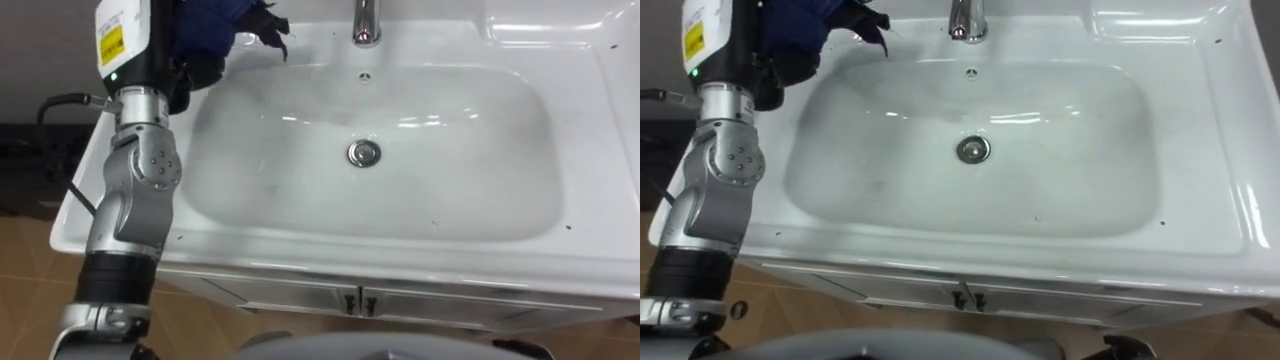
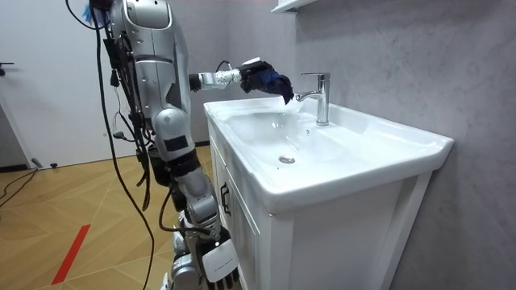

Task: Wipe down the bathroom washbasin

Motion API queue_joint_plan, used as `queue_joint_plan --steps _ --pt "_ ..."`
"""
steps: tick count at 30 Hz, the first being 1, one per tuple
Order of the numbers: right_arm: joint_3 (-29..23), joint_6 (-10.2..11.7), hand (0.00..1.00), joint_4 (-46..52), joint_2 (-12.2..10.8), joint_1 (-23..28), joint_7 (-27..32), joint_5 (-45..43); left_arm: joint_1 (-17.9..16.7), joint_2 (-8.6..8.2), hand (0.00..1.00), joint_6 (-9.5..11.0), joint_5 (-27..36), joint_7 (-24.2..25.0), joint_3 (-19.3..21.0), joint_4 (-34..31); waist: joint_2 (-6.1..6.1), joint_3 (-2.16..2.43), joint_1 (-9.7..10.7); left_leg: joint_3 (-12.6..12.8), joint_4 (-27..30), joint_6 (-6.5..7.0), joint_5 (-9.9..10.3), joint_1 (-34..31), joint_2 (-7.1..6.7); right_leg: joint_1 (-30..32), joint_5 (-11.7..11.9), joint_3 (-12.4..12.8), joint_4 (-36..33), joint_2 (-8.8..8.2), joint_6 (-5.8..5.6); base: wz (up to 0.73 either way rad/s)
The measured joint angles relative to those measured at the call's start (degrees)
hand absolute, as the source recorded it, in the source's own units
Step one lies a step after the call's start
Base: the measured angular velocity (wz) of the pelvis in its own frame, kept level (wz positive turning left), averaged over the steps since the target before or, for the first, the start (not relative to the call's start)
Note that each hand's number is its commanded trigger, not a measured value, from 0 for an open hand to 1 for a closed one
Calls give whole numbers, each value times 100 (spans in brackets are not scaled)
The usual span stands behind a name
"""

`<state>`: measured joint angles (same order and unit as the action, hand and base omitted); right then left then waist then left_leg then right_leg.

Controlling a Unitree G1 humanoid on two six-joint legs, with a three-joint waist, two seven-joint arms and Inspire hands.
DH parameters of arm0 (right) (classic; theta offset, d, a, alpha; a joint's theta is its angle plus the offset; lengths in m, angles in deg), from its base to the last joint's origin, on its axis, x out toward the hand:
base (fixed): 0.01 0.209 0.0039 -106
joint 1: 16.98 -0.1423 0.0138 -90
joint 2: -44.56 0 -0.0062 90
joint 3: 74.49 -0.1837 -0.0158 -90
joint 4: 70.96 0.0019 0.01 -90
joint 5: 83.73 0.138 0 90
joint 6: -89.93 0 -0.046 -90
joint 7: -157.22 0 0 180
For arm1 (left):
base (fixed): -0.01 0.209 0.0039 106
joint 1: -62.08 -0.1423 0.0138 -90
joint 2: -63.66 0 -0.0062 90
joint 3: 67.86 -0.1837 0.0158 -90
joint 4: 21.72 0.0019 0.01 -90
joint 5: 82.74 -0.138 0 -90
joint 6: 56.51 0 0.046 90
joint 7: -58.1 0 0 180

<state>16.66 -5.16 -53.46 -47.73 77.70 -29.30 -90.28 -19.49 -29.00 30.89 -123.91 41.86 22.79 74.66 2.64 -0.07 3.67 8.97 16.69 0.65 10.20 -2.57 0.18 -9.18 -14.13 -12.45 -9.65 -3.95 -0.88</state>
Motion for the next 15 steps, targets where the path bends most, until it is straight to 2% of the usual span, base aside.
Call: queue_joint_plan --steps 4,8,12,15 --pt "50 -78 0 -9 19 50 -5 7 -122 114 100 -85 0 -156 28 32 18 12 -47 0 -16 -1 -1 43 -2 -31 1 -1 -4 1 0 0" --pt "113 -127 0 -9 21 93 -38 5 -376 118 100 -209 19 -215 30 242 19 10 -89 9 -58 -11 4 123 0 -92 2 -20 -10 2 1 0" --pt "109 -131 0 -2 37 99 -30 4 -444 121 100 -292 79 -215 43 523 48 -4 -125 -40 -101 -20 4 117 -10 -77 4 -33 -10 0 4 1" --pt "103 -204 0 14 41 109 -34 2 -587 121 100 -344 109 -219 113 530 63 6 -142 -38 -100 -20 4 118 -13 -75 4 -27 4 -2 4 0"
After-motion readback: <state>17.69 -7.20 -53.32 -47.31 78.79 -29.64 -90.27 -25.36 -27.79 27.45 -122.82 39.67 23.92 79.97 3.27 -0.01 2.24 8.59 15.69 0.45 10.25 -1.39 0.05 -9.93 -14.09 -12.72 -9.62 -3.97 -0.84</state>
